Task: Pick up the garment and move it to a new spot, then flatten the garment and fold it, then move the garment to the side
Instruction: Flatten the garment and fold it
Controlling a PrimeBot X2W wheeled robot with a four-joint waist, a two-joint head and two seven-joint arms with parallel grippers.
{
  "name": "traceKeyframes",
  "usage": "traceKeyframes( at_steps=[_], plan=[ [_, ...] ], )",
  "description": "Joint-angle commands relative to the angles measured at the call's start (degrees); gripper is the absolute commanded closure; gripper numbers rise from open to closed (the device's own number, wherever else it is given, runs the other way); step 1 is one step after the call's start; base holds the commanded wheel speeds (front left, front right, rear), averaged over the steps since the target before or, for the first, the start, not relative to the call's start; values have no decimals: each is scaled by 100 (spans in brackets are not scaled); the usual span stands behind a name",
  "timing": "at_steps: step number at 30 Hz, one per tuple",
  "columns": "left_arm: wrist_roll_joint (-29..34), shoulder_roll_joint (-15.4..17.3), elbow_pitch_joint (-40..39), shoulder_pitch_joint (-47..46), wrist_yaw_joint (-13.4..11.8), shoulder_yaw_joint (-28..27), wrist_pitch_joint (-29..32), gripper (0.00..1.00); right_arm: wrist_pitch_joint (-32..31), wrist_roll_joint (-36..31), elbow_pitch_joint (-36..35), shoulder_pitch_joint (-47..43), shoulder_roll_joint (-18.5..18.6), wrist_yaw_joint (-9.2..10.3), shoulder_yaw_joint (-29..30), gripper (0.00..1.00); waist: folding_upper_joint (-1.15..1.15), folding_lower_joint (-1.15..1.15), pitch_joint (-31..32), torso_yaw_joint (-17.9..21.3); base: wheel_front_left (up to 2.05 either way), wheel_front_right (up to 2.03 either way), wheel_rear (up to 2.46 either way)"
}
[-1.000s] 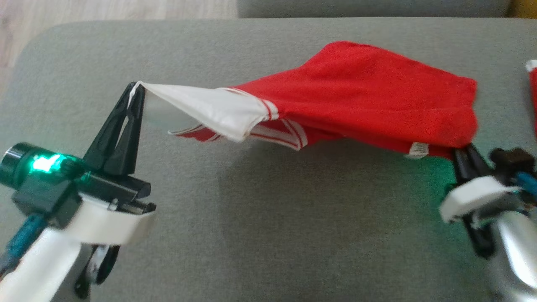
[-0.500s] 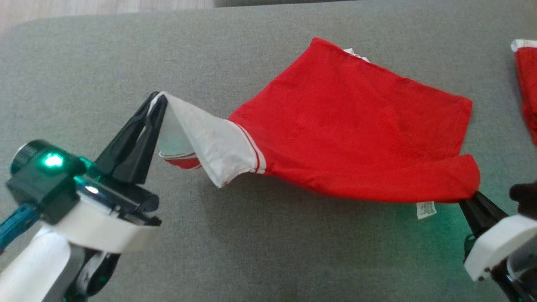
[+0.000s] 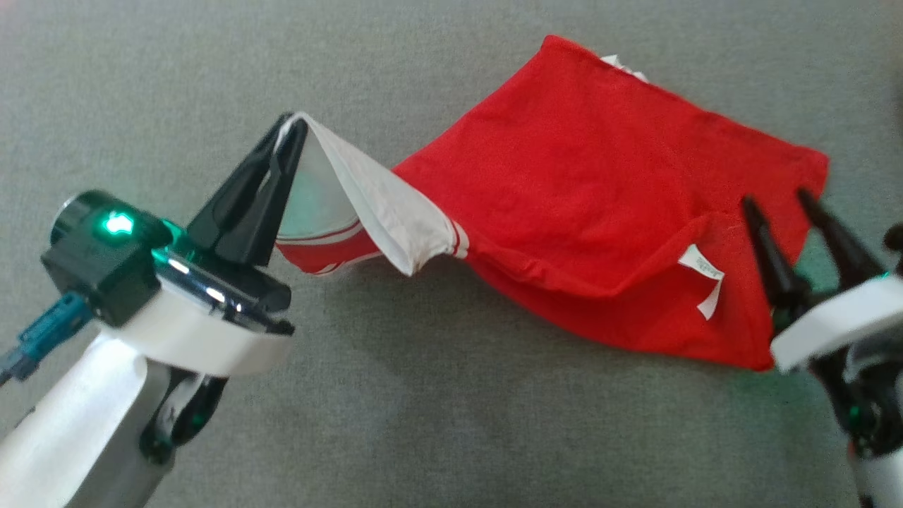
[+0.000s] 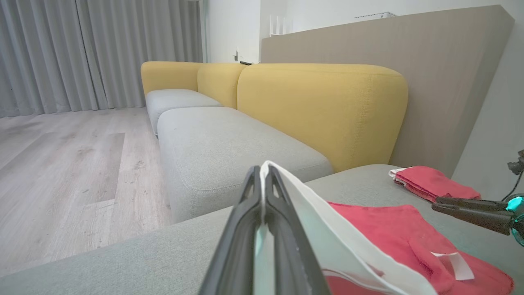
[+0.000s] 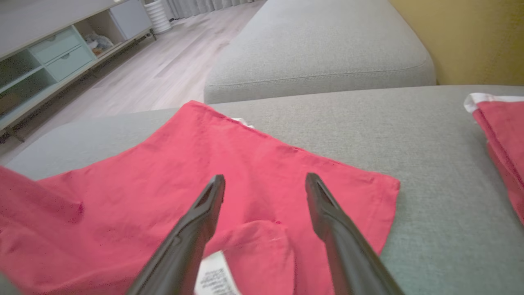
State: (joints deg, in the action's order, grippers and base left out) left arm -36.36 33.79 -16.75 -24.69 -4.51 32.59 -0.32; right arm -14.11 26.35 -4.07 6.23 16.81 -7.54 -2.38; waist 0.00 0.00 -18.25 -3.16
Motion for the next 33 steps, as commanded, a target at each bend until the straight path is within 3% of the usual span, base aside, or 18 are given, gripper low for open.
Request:
traceKeyframes(
  at_steps=[1,9,17,23,33],
  plan=[
    [35,146,-96,-331,18,-303,-53,100,71,-43,-98,186,66,5,-37,0,0,0,-99,-51,0,0,0],
    [96,-104,428,-668,63,-318,-343,100,456,-202,624,582,208,5,133,0,0,0,-387,-141,0,0,0],
    [90,-168,776,-646,20,-388,-597,100,750,-156,319,-218,356,5,288,0,0,0,-306,-126,0,0,0],
    [62,-130,838,-557,18,-397,-660,100,724,287,-100,-650,718,5,-196,0,0,0,-255,-131,0,0,0],
    [83,-197,855,-555,24,-301,-724,100,570,500,320,-436,936,5,-245,0,0,0,-347,-319,0,0,0]
  ],
)
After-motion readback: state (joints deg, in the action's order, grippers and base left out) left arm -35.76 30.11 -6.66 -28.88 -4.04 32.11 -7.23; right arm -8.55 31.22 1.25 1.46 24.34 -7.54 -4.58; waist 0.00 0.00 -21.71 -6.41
